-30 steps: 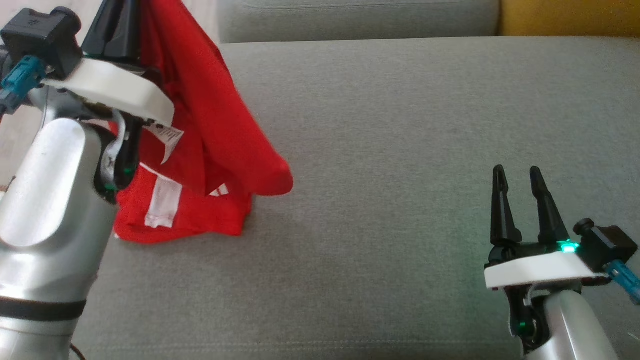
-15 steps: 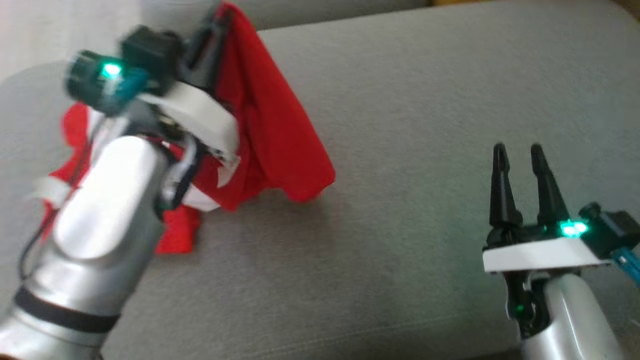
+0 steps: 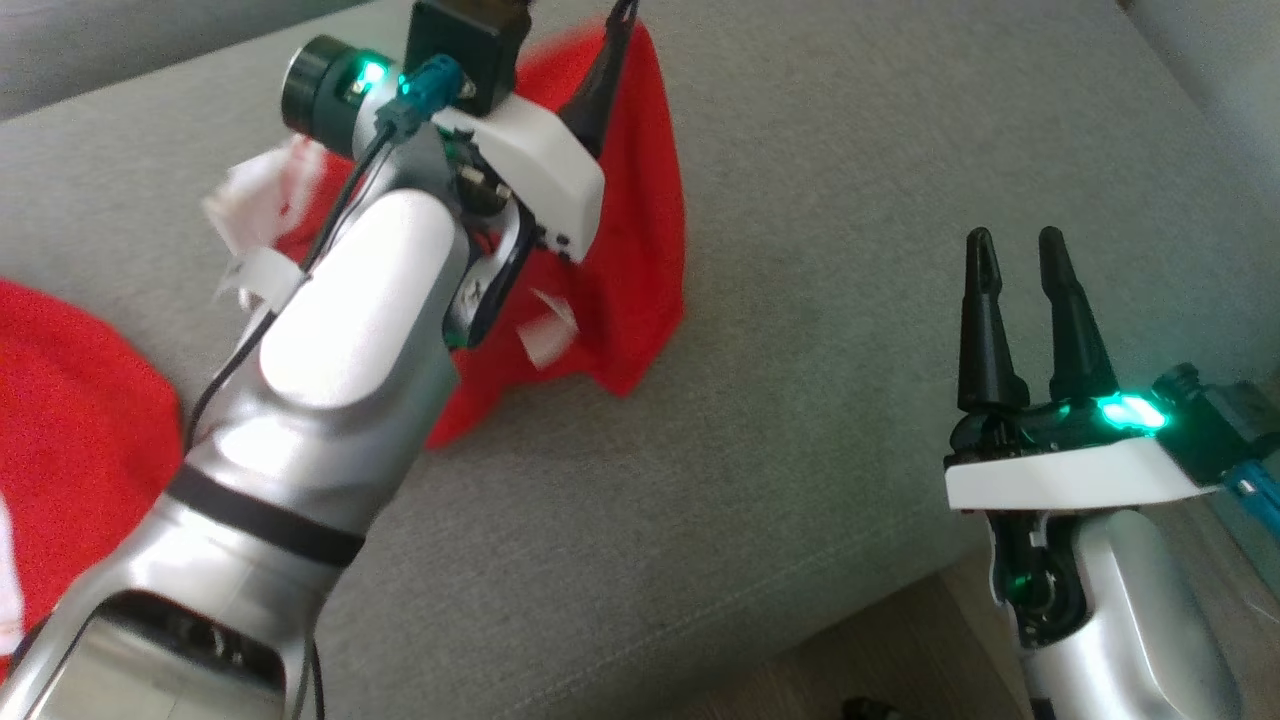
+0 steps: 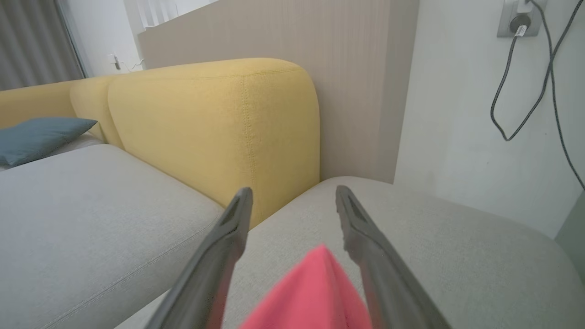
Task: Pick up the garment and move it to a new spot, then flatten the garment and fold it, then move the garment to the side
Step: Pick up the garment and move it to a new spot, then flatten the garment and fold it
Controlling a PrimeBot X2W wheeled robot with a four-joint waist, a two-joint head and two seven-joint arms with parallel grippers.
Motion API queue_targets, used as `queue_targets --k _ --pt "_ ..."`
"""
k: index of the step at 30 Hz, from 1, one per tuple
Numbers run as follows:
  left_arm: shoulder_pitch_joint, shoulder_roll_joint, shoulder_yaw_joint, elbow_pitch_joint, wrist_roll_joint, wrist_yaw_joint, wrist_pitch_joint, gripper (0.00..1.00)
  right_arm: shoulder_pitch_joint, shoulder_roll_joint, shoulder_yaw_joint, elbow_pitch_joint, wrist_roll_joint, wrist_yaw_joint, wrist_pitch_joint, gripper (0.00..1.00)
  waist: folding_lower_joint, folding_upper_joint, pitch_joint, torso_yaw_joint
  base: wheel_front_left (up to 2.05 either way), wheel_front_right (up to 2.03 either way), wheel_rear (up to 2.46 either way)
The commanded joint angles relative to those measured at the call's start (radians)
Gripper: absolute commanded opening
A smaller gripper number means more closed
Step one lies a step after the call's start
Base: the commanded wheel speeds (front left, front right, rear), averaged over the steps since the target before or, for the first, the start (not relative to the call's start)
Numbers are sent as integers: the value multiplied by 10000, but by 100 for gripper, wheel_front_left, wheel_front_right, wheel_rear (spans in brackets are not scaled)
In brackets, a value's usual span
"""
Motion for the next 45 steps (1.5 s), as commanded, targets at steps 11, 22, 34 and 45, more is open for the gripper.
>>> queue_targets --k 11,22,34,45 --pt "-906 192 656 1112 -133 -158 -1562 100 -154 -54 -201 -221 -462 77 -107 100 0 0 -214 1260 0 0 0" --pt "1488 1034 1063 -35 -299 205 -1880 100 295 -54 -784 197 -1234 77 -107 100 0 0 -1330 3466 0 0 0" --pt "5690 1315 1874 -3050 -420 1144 -1898 100 1078 -54 -976 538 -1520 77 -107 100 0 0 -2204 4809 0 0 0" --pt "7135 810 2768 -3914 130 1002 -1899 100 1067 -54 -817 876 -1773 77 -102 100 0 0 -1991 5148 0 0 0"
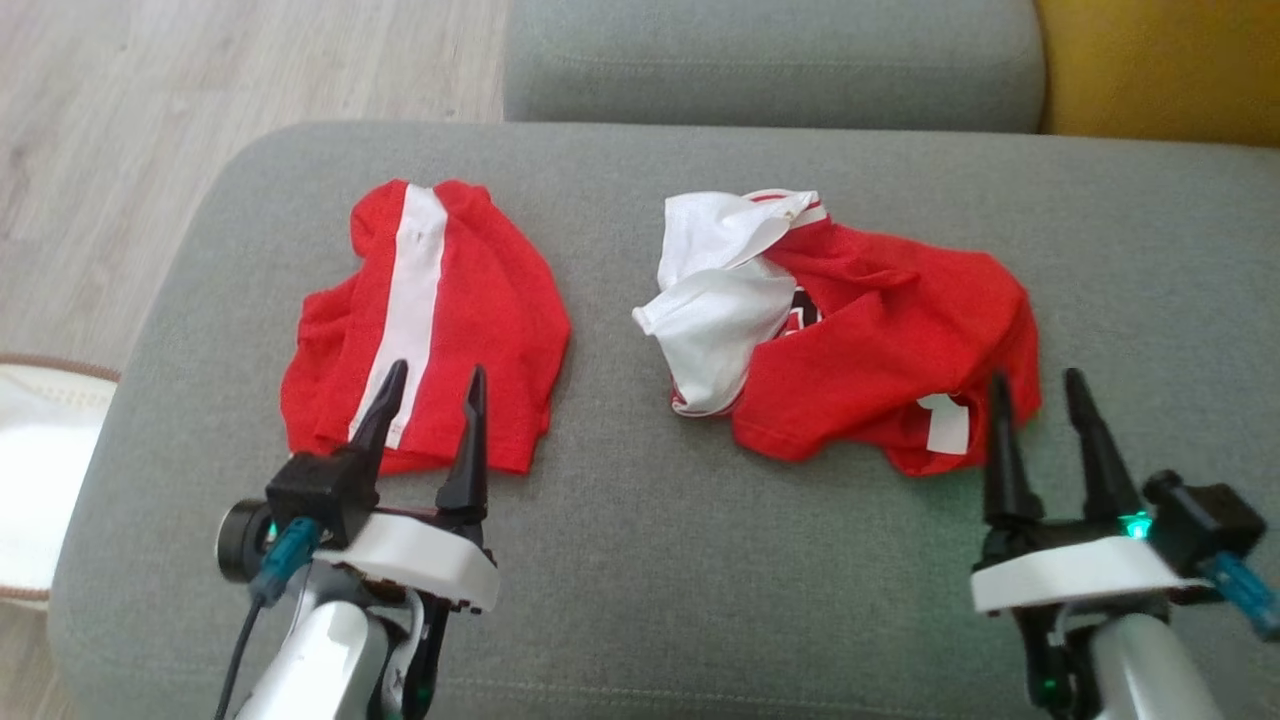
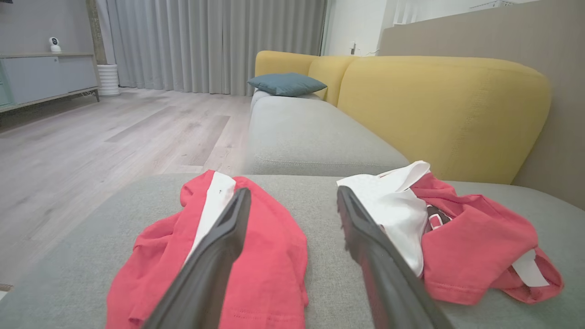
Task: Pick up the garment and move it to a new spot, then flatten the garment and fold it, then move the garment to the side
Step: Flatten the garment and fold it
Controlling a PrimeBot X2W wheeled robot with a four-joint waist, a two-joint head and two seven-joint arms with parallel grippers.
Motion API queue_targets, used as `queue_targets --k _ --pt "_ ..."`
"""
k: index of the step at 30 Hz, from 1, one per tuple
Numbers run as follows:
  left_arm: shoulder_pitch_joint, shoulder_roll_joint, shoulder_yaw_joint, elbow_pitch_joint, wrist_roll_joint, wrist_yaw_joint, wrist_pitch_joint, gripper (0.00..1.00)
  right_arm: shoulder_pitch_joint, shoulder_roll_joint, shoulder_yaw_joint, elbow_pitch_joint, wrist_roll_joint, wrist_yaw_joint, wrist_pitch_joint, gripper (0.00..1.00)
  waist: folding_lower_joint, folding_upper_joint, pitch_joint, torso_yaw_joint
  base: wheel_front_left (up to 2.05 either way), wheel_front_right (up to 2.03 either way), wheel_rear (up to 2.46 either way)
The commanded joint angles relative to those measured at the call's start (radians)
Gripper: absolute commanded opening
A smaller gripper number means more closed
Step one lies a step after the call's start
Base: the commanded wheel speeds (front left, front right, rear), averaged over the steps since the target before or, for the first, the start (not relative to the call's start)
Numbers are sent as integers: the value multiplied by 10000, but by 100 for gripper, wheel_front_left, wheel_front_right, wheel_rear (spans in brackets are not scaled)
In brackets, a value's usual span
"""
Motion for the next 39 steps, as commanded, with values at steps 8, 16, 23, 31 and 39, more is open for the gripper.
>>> queue_targets --k 8,16,23,31,39 --pt "-754 -364 563 -175 385 -511 -119 100 -993 -60 1763 505 -789 77 1100 100 0 -1 719 596 0 0 0" --pt "-911 -728 742 95 608 -832 -120 100 -1764 -60 2210 2376 -1225 77 2004 100 0 -1 1161 1259 0 0 0" --pt "-959 -912 959 147 737 -1001 -120 100 -2306 -60 1722 3530 -1872 77 1993 100 0 -1 1348 1628 0 0 0" --pt "-971 -1112 1189 128 911 -1156 -120 100 -2923 -60 1263 4612 -2316 77 1927 100 0 -1 1683 1812 0 0 0" --pt "-880 -1188 1551 221 1093 -1229 -120 100 -3175 -60 1305 4767 -1991 77 1205 0 0 -1 1503 1255 0 0 0"
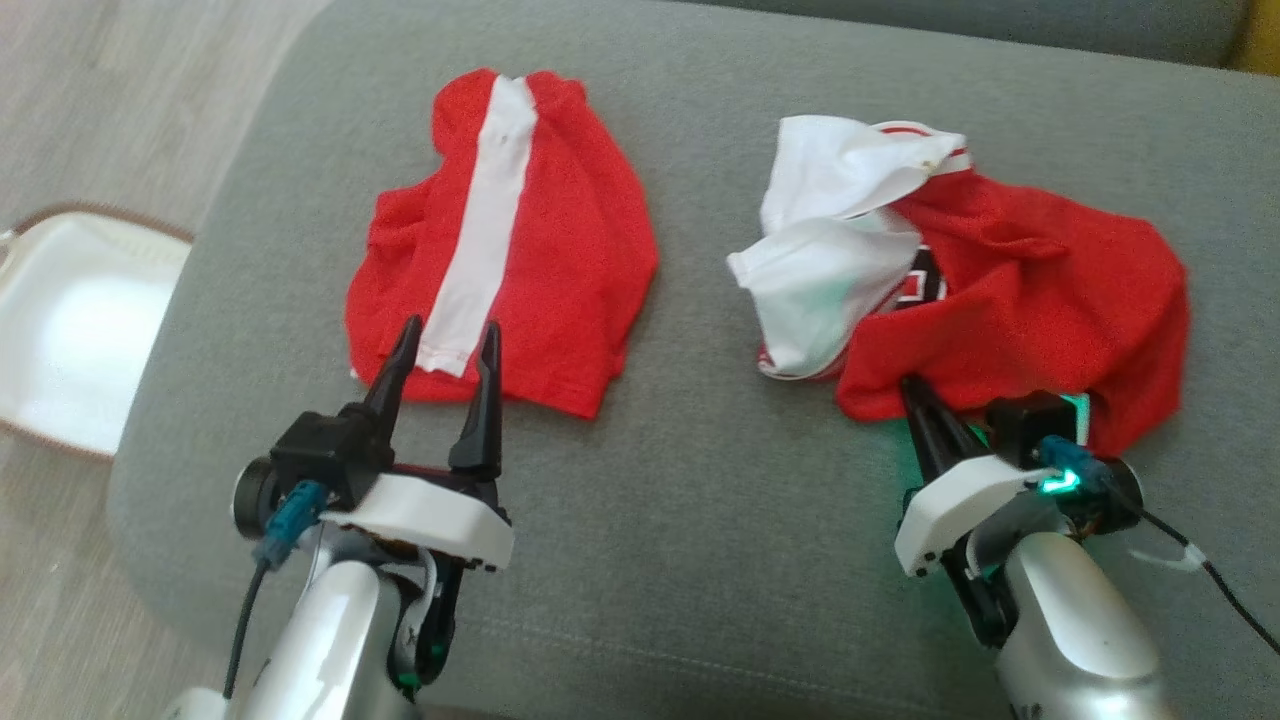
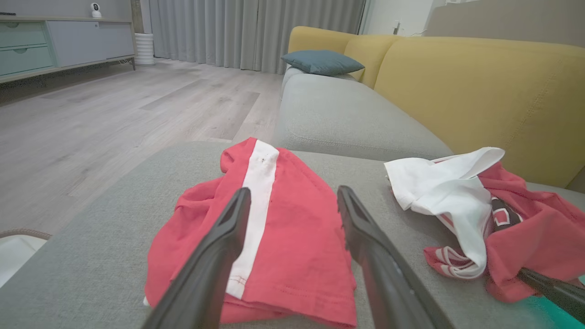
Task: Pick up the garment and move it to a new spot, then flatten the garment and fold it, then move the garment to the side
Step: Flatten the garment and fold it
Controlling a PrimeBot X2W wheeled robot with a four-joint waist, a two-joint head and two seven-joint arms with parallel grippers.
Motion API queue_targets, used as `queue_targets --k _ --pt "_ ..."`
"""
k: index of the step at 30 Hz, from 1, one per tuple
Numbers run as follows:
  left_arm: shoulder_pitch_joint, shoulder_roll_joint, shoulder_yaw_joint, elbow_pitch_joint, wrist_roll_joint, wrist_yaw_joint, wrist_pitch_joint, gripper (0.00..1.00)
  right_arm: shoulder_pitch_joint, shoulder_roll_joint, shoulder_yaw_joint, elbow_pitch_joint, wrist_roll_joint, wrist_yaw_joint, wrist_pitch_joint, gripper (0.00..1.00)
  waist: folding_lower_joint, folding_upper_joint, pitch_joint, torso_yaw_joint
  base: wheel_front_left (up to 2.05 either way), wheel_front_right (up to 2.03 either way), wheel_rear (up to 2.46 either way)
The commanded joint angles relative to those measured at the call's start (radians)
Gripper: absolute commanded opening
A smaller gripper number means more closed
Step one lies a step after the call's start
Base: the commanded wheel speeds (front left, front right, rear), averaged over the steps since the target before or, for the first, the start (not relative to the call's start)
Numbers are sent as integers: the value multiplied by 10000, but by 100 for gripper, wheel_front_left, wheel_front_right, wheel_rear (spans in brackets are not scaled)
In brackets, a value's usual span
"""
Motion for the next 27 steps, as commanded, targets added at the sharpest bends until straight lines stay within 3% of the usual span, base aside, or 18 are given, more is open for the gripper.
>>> queue_targets --k 1,7,13,17,18,24,27 --pt "-367 40 448 -270 91 -107 -120 100 -125 -20 181 -372 200 73 -292 0 0 0 -241 -337 0 0 0" --pt "-219 -9 661 -338 130 -195 -120 100 168 -20 -465 -1902 230 73 -374 0 0 0 -752 -1196 0 0 0" --pt "-225 -69 690 -540 91 -227 -120 100 -131 -223 -2336 -4732 -628 73 1151 0 0 0 -795 -1781 0 0 0" --pt "-416 -95 583 -638 72 -257 -120 100 -951 -1361 -3084 -5742 -918 73 2457 0 0 0 -520 -1866 0 0 0" --pt "-530 -103 539 -688 58 -266 -120 100 -1372 -1961 -3205 -5779 -909 73 2983 0 0 0 -329 -1844 0 0 0" --pt "-853 -114 340 -742 -37 -312 -120 100 -2607 -3623 -3528 -4819 -1200 73 3563 0 0 0 229 -1574 0 0 0" --pt "-954 -115 267 -737 -66 -309 -120 100 -3071 -3942 -3769 -4316 -1366 73 3538 0 0 0 372 -1454 0 0 0"
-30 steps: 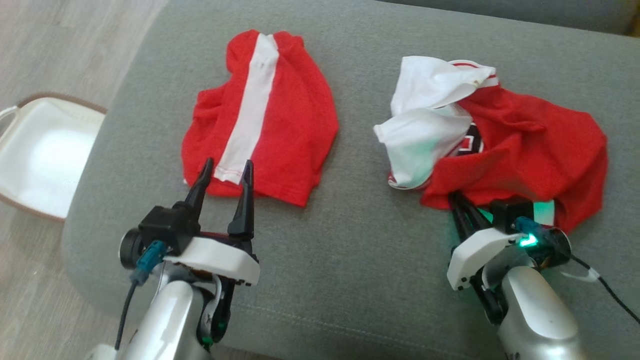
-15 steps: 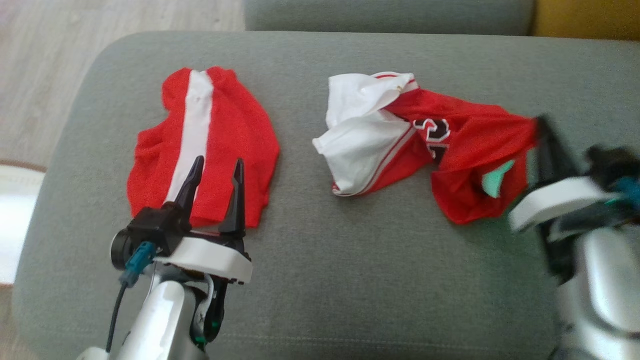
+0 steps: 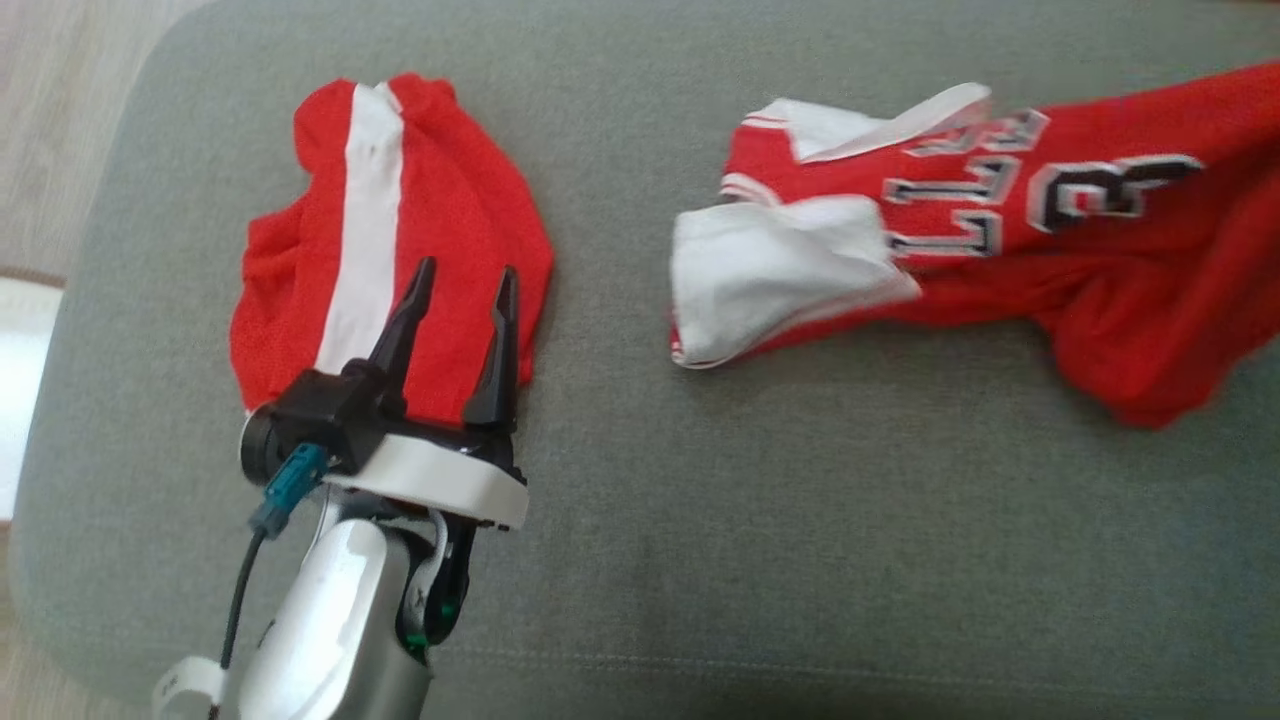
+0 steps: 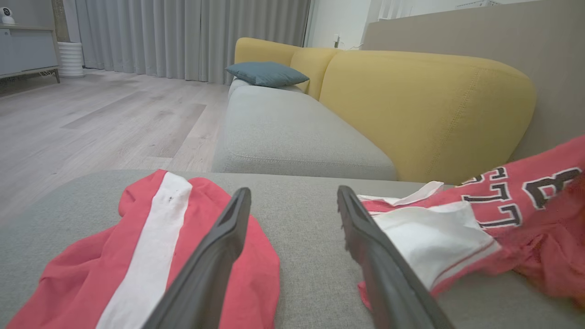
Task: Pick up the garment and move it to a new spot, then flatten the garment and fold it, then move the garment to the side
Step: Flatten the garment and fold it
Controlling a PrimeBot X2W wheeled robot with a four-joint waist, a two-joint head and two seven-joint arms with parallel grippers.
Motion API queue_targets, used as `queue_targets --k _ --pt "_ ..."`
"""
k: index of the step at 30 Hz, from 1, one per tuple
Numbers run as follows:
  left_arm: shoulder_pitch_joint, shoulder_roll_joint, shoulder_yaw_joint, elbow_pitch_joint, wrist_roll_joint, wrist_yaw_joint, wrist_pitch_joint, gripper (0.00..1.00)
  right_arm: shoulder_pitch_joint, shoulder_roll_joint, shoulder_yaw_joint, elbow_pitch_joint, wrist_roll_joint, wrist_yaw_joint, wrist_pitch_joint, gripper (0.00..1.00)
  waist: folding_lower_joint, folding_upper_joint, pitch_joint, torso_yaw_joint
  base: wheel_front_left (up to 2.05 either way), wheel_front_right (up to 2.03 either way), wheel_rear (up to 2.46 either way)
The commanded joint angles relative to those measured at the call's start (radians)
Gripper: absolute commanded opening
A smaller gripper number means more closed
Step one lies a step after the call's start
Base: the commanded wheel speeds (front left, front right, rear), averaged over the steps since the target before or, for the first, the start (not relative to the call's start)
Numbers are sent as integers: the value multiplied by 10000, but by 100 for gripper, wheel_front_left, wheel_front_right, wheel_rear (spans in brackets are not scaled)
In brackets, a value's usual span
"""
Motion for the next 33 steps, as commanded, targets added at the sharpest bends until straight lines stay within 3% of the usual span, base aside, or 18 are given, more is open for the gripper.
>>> queue_targets --k 1,2,3,4,10,16,27,33 --pt "-410 44 272 -327 -32 19 -120 100 -504 -334 99 -178 -194 65 -32 0 0 0 151 165 0 0 0" --pt "-450 44 263 -318 -40 25 -120 100 -698 -440 -5 85 -354 65 -44 0 0 0 197 209 0 0 0" --pt "-486 44 256 -311 -49 27 -120 100 -886 -499 -158 355 -540 65 -69 7 0 0 228 249 0 0 0" --pt "-512 43 245 -303 -59 26 -120 100 -1014 -537 -219 605 -764 65 -114 98 0 0 240 285 0 0 0" --pt "-483 43 209 -224 -83 96 -120 100 -1505 -107 -305 1625 -1041 65 -942 100 0 0 76 277 0 0 0" --pt "-321 42 248 -193 -35 130 -120 100 -903 983 92 1551 -751 65 -2137 100 0 0 -400 -125 0 0 0" --pt "158 42 15 -72 -208 123 -120 100 2356 3227 1406 -758 864 65 -2979 100 0 0 -1292 -1084 0 0 0" --pt "395 42 -475 91 -509 137 -120 100 4405 3727 1705 -1831 1412 65 -2996 100 0 0 -1542 -1452 0 0 0"
